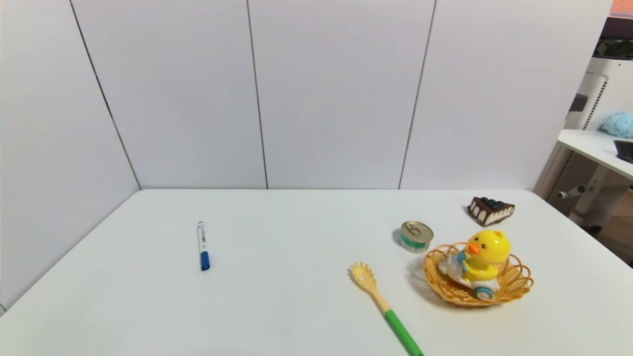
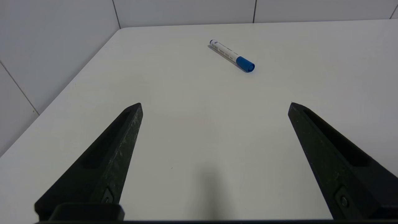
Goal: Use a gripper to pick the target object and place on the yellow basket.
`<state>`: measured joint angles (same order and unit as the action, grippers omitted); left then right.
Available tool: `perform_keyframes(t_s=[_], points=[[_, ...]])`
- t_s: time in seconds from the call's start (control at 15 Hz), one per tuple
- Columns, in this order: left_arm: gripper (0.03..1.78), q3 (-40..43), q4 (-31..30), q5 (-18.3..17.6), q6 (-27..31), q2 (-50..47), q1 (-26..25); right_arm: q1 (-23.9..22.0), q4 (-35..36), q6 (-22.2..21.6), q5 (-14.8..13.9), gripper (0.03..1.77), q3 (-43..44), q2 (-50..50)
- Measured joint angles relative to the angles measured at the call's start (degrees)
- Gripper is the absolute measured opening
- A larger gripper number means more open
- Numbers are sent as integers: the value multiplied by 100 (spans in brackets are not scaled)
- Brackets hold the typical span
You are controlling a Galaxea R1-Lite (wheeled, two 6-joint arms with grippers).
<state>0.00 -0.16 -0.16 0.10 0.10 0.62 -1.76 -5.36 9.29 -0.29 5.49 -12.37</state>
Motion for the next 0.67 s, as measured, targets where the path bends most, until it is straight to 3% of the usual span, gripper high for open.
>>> perform_keyframes(t_s=[0.27, 0.67], points=[[169, 0, 0, -2, 0, 0, 0, 134, 421, -135, 187, 169, -441, 963], [169, 0, 0, -2, -2, 0, -2, 149, 512, -507, 185, 169, -541, 1237]])
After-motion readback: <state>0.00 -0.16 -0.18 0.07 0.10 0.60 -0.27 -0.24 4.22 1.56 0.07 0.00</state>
